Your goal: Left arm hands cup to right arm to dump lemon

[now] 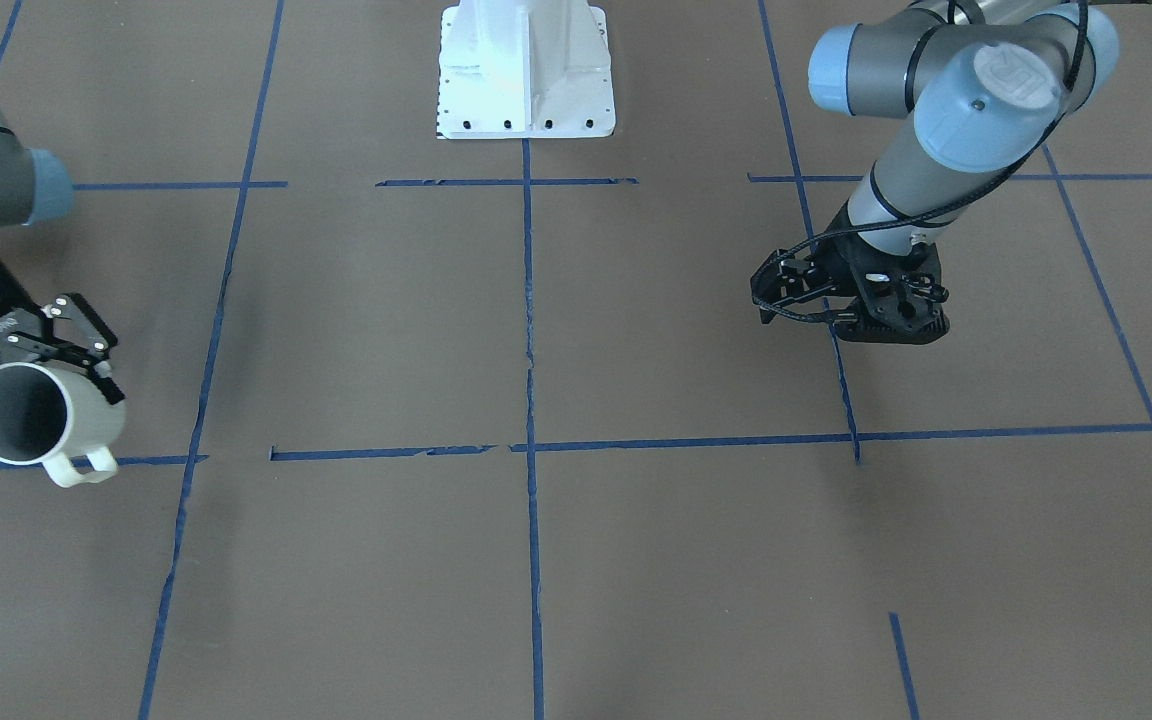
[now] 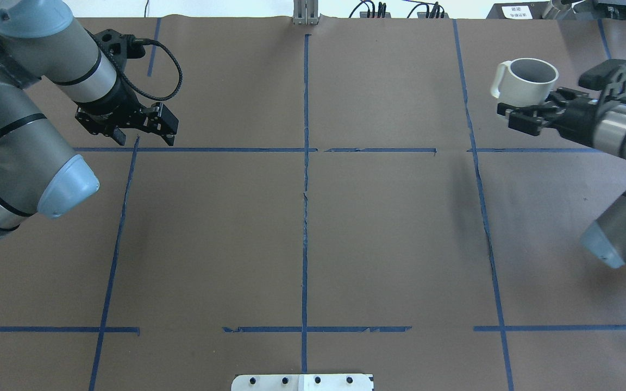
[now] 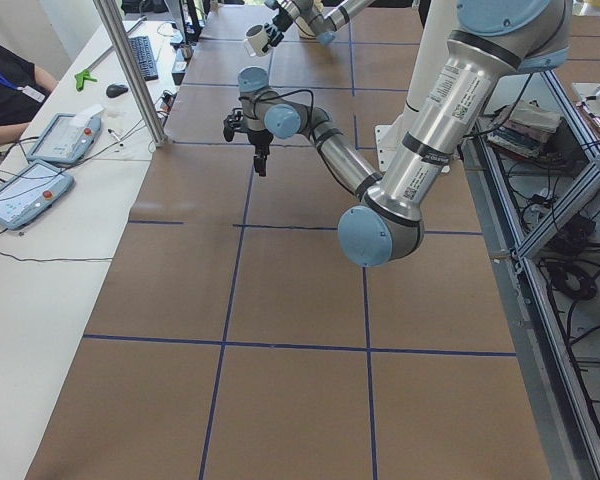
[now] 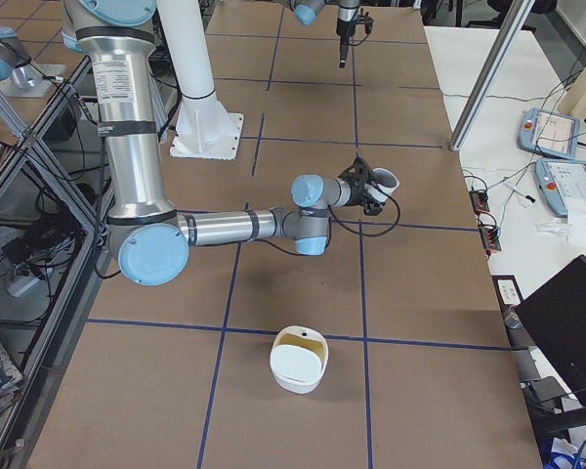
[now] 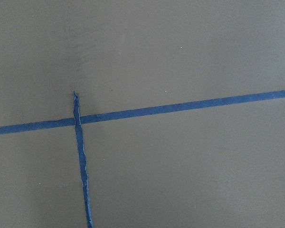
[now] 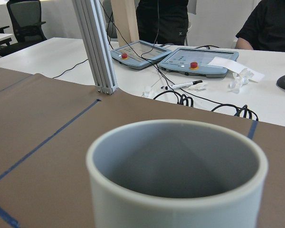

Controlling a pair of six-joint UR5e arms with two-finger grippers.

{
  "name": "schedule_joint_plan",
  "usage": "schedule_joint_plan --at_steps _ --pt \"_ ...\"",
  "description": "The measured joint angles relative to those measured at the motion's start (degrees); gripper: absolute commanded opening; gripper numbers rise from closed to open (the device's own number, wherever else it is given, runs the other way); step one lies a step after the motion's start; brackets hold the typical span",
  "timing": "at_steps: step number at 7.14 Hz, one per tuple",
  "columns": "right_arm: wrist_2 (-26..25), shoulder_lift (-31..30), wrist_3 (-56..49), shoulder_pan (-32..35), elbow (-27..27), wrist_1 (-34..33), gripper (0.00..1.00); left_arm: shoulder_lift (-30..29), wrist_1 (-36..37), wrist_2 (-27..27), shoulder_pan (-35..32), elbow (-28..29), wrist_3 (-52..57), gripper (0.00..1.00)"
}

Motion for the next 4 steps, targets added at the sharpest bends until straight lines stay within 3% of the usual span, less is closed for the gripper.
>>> schedule_joint_plan --at_steps 2,4 --pt "-19.33 9.24 -2.41 -12.14 0.64 -13.91 0.05 -1.32 0.65 -1.14 0.19 -0.47 -3.91 1.0" --pt "-32.1 15.0 -8.57 -20.3 0.83 -20.92 0.07 -3.08 0.2 -4.04 0.98 0.27 -11.61 1.0"
